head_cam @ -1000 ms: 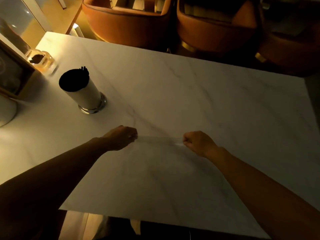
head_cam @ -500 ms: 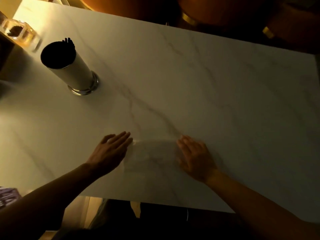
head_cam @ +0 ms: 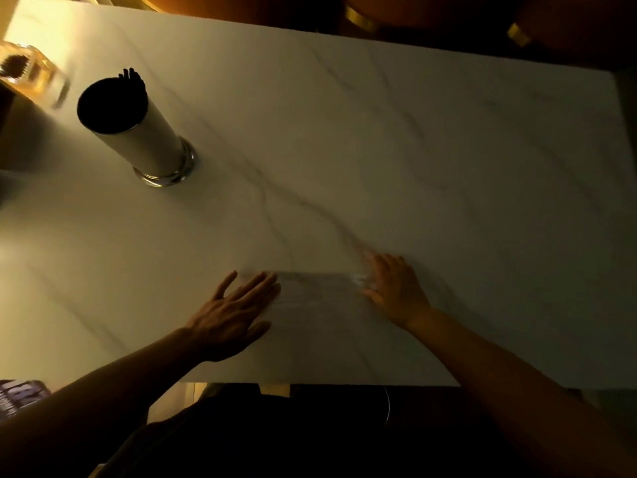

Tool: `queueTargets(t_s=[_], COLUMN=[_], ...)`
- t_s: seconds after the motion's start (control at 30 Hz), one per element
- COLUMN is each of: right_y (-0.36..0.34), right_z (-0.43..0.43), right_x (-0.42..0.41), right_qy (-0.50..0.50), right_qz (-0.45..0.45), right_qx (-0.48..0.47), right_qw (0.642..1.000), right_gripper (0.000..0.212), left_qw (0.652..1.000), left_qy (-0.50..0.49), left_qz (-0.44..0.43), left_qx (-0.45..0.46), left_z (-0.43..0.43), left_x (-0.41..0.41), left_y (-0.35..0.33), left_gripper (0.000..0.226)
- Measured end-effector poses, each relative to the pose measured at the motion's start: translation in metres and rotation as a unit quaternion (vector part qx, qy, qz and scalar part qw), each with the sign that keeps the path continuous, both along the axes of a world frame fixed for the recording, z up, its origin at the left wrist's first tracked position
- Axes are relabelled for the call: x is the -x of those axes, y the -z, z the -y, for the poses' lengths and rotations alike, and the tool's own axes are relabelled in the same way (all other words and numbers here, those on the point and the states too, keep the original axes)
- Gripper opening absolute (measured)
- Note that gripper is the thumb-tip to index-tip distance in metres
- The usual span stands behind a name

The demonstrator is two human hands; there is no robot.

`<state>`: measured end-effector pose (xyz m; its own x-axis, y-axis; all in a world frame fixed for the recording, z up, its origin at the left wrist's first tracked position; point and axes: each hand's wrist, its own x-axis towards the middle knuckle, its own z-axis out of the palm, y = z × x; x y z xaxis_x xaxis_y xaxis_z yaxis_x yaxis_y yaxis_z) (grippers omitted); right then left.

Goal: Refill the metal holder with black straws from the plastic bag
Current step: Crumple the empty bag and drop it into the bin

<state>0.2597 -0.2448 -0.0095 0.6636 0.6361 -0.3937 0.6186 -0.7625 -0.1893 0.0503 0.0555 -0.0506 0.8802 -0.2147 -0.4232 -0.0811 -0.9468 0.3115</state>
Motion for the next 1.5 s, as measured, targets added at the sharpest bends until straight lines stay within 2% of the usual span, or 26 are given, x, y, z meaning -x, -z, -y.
queueTargets(t_s=[0.07, 0.13, 0.2, 0.27, 0.37, 0.5, 0.57, 0.9, 1.03, 1.13, 1.37, 1.5], right_y=[0.000, 0.000, -0.001, -0.004, -0.007, -0.020, -0.028, -0.059, -0.063, -0.057, 0.023, 0.096], right_z=[0.000, 0.005, 0.009, 0.013, 0.017, 0.023, 0.026, 0.083, 0.105, 0.123, 0.158, 0.164], right_x=[0.003, 0.014, 0.032, 0.055, 0.096, 0.148, 0.172, 0.300, 0.356, 0.398, 0.453, 0.453], right_qy=[0.019, 0.061, 0.156, 0.285, 0.418, 0.555, 0.588, 0.709, 0.774, 0.803, 0.846, 0.878], right_qz=[-0.022, -0.045, -0.092, -0.129, -0.128, -0.147, -0.136, -0.010, 0.026, 0.056, 0.041, 0.029], right_qx=[0.007, -0.042, -0.108, -0.156, -0.204, -0.321, -0.348, -0.264, -0.292, -0.286, -0.257, -0.182], right_qw=[1.000, 0.996, 0.977, 0.937, 0.876, 0.753, 0.718, 0.654, 0.562, 0.520, 0.466, 0.441], right_gripper=[0.046, 0.024, 0.014, 0.015, 0.017, 0.008, 0.006, 0.017, 0.013, 0.011, 0.019, 0.026], left_qw=[1.000, 0.999, 0.998, 0.996, 0.993, 0.992, 0.993, 0.980, 0.973, 0.970, 0.967, 0.966], left_qy=[0.020, 0.039, 0.056, 0.070, 0.084, 0.089, 0.086, 0.175, 0.207, 0.216, 0.214, 0.210], left_qz=[0.013, 0.024, 0.042, 0.057, 0.081, 0.087, 0.077, 0.077, 0.095, 0.100, 0.136, 0.151], left_qx=[0.000, 0.002, 0.003, 0.000, -0.001, 0.023, 0.027, 0.050, 0.044, 0.040, -0.006, -0.022], left_z=[-0.006, -0.014, -0.022, -0.027, -0.030, -0.030, -0.028, 0.050, 0.095, 0.125, 0.138, 0.140], left_x=[-0.002, -0.004, -0.006, -0.007, -0.008, -0.008, -0.010, -0.032, -0.042, -0.043, -0.036, -0.036], left_y=[0.004, 0.010, 0.017, 0.022, 0.028, 0.027, 0.023, 0.013, 0.020, 0.028, 0.040, 0.037], left_gripper=[0.071, 0.072, 0.073, 0.074, 0.072, 0.071, 0.072, 0.075, 0.075, 0.076, 0.080, 0.080])
